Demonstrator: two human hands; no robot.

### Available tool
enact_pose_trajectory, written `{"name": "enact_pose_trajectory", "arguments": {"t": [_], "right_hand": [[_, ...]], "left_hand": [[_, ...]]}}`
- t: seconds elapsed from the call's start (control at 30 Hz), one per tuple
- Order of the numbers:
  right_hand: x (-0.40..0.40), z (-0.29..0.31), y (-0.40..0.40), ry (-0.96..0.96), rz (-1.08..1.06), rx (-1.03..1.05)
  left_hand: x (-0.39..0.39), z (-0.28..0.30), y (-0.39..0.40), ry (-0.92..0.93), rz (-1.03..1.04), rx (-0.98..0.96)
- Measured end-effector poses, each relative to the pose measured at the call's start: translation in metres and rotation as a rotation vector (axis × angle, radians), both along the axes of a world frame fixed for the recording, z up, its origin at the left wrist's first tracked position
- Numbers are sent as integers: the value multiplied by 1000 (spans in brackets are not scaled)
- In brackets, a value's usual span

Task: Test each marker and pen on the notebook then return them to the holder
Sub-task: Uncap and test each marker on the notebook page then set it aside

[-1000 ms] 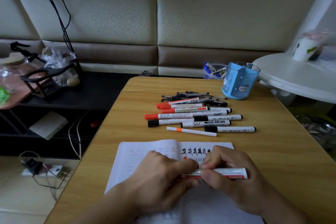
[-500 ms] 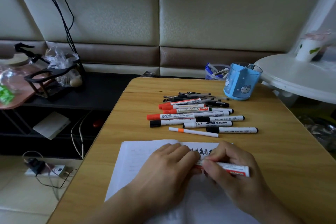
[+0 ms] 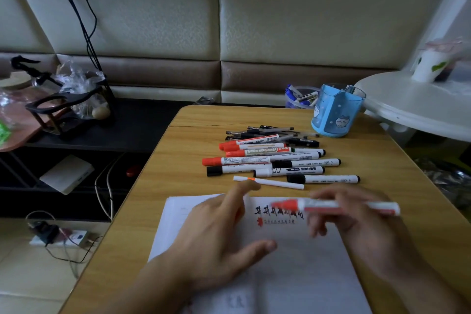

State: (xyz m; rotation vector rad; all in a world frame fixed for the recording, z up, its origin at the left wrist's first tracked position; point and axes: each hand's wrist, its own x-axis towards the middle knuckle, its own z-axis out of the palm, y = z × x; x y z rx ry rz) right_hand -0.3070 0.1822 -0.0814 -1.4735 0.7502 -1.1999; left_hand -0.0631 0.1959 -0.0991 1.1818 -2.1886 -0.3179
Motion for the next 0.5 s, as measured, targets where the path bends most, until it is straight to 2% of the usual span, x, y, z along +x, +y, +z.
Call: {"name": "enact_pose_trajectory", "arguments": {"t": [0.07, 0.17, 0.23, 0.37, 0.5], "right_hand": [[-8, 4, -6, -30, -62, 100], [-12, -8, -11, 174, -286, 134], [-10, -16, -11, 217, -357, 119], [-6, -22, -9, 295, -439, 29], [-4, -19, -8, 266, -457, 64]], "left_hand": [[1, -3, -3, -121, 3, -49], [-2, -6, -7, -268, -12, -45], [-2, -7, -8, -298, -6, -25], [-2, -7, -7, -246, -2, -12], [-1, -9, -6, -46, -36, 33]]}}
